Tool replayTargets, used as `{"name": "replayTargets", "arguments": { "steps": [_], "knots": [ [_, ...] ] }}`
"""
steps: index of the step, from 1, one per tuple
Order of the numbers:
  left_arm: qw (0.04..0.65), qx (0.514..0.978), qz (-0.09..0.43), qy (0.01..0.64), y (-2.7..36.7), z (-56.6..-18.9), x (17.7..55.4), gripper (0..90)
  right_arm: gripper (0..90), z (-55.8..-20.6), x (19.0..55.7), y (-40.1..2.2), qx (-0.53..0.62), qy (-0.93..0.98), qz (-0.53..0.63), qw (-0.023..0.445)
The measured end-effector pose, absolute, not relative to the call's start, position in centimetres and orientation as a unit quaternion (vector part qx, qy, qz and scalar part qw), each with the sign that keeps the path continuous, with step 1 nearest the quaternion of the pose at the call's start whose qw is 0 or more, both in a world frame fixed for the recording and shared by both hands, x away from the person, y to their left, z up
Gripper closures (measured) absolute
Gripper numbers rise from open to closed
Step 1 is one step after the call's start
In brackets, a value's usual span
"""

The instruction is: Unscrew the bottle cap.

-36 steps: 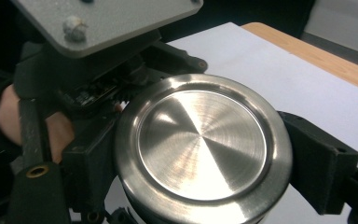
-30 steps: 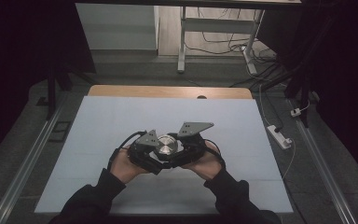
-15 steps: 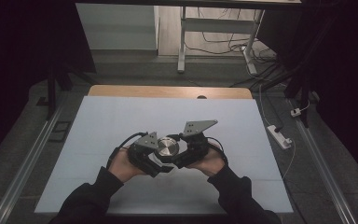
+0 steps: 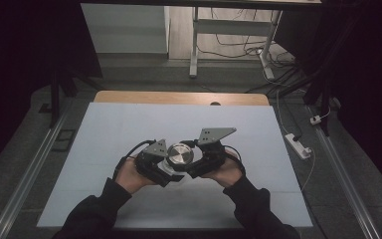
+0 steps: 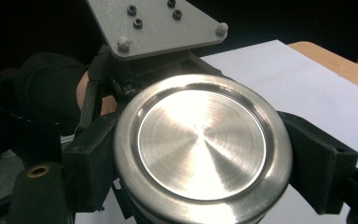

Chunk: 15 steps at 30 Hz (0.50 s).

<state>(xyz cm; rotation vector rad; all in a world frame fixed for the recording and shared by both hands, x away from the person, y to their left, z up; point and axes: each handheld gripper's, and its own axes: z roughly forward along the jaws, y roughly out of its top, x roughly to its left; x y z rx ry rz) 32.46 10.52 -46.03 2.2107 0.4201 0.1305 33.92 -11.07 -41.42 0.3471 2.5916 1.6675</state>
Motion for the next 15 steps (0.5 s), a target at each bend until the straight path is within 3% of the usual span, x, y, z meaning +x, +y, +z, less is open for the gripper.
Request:
{"name": "replayTargets", "arguments": {
  "steps": [15],
  "knots": [
    [0.429, 0.879, 0.067, 0.197, 11.4, -46.2, 33.0, 15.1, 18.6, -40.6, 33.6, -12.2, 0.122, 0.832, 0.540, 0.043]
  ]
}}
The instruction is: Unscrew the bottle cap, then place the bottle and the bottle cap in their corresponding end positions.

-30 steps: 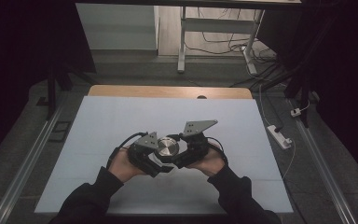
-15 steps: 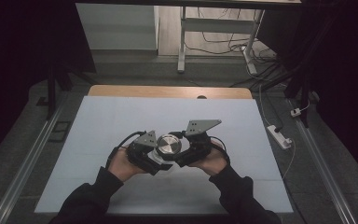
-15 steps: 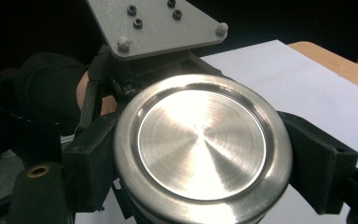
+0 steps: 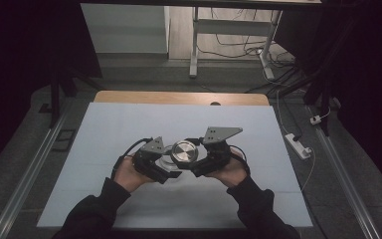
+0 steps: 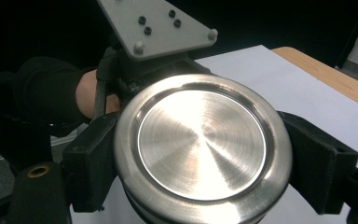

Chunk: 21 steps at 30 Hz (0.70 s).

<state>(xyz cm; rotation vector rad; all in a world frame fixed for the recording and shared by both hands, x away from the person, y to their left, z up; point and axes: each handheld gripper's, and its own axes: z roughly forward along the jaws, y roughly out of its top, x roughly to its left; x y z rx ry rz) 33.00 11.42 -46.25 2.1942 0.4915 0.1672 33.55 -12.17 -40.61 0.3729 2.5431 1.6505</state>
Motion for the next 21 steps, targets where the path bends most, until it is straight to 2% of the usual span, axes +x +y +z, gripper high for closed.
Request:
{"name": "replayTargets", "arguments": {
  "steps": [21],
  "knots": [
    [0.433, 0.865, 0.091, 0.237, 12.9, -46.6, 34.0, 15.1, 18.5, -41.1, 32.5, -13.6, 0.141, 0.833, 0.532, 0.061]
  ]
}}
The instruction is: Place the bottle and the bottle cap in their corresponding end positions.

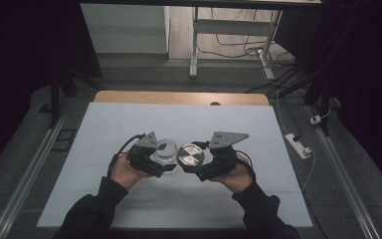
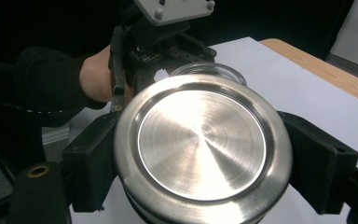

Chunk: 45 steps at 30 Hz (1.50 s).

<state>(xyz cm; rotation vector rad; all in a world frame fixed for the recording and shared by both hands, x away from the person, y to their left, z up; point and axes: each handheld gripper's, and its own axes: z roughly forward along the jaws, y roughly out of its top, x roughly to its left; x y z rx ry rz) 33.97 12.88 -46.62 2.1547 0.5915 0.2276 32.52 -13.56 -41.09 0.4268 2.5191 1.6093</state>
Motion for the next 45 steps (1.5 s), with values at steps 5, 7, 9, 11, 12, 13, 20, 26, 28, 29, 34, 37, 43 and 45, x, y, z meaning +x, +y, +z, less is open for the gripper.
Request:
{"name": "replayTargets", "arguments": {
  "steps": [5, 7, 9, 11, 12, 13, 20, 26, 28, 29, 34, 37, 43, 45],
  "knots": [
    [0.438, 0.861, 0.097, 0.242, 13.1, -46.5, 34.2, 15.1, 18.6, -41.2, 32.2, -13.6, 0.143, 0.832, 0.532, 0.063],
    [0.438, 0.860, 0.098, 0.243, 13.2, -46.4, 34.2, 15.2, 18.6, -41.3, 32.1, -13.6, 0.142, 0.833, 0.531, 0.064],
    [0.440, 0.858, 0.101, 0.246, 13.3, -46.3, 34.3, 15.1, 18.5, -41.4, 32.0, -13.7, 0.142, 0.834, 0.530, 0.066],
    [0.441, 0.857, 0.102, 0.246, 13.4, -46.3, 34.4, 15.1, 18.6, -41.4, 31.9, -13.7, 0.142, 0.833, 0.531, 0.066],
    [0.441, 0.857, 0.103, 0.246, 13.4, -46.2, 34.4, 15.2, 18.6, -41.4, 31.8, -13.8, 0.142, 0.833, 0.531, 0.067],
    [0.441, 0.857, 0.103, 0.246, 13.4, -46.2, 34.4, 15.1, 18.5, -41.4, 31.8, -13.8, 0.142, 0.833, 0.531, 0.068],
    [0.441, 0.855, 0.116, 0.246, 13.4, -45.7, 34.8, 15.1, 18.6, -41.7, 31.2, -13.6, 0.136, 0.835, 0.529, 0.071],
    [0.442, 0.853, 0.123, 0.246, 13.4, -45.2, 35.3, 15.1, 18.6, -42.1, 30.7, -13.6, 0.135, 0.836, 0.527, 0.070],
    [0.443, 0.853, 0.125, 0.246, 13.2, -45.2, 35.5, 15.1, 18.5, -42.3, 30.5, -13.6, 0.135, 0.837, 0.526, 0.070],
    [0.442, 0.853, 0.126, 0.246, 13.2, -45.1, 35.6, 15.1, 18.6, -42.4, 30.4, -13.6, 0.135, 0.837, 0.525, 0.069],
    [0.441, 0.854, 0.128, 0.245, 12.7, -45.2, 36.1, 15.1, 18.6, -43.1, 30.0, -13.8, 0.137, 0.840, 0.520, 0.068],
    [0.441, 0.855, 0.128, 0.243, 12.5, -45.3, 36.4, 15.1, 18.6, -43.5, 29.9, -13.9, 0.140, 0.841, 0.519, 0.064],
    [0.443, 0.854, 0.129, 0.241, 11.9, -45.3, 36.9, 15.1, 18.6, -44.1, 29.4, -14.0, 0.141, 0.841, 0.519, 0.064],
    [0.444, 0.853, 0.129, 0.241, 11.8, -45.3, 36.9, 15.1, 18.6, -44.3, 29.3, -13.9, 0.140, 0.841, 0.518, 0.063]
  ]
}}
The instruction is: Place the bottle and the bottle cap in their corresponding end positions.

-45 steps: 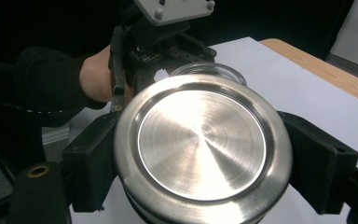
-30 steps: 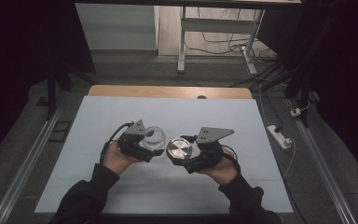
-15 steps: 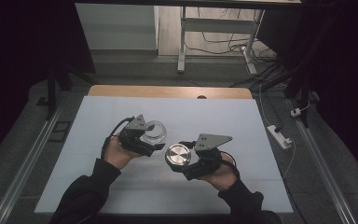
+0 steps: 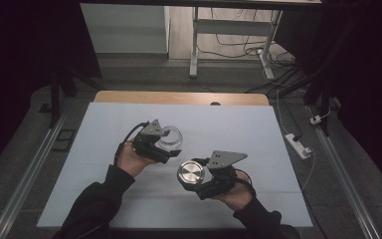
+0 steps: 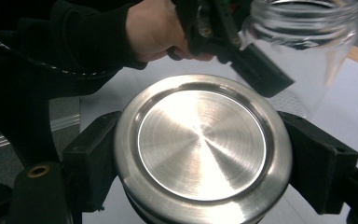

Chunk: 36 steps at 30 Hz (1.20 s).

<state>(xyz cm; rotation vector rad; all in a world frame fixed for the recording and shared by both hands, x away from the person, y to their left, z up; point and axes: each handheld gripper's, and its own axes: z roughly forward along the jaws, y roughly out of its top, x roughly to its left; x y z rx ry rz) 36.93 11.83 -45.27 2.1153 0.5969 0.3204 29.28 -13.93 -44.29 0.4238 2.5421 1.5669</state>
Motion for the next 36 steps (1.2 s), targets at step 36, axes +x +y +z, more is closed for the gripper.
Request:
{"name": "replayTargets", "arguments": {
  "steps": [36],
  "knots": [
    [0.447, 0.840, 0.138, 0.274, 9.7, -48.1, 41.2, 15.1, 18.6, -50.0, 28.8, -11.3, 0.124, 0.868, 0.478, 0.052]
  ]
}}
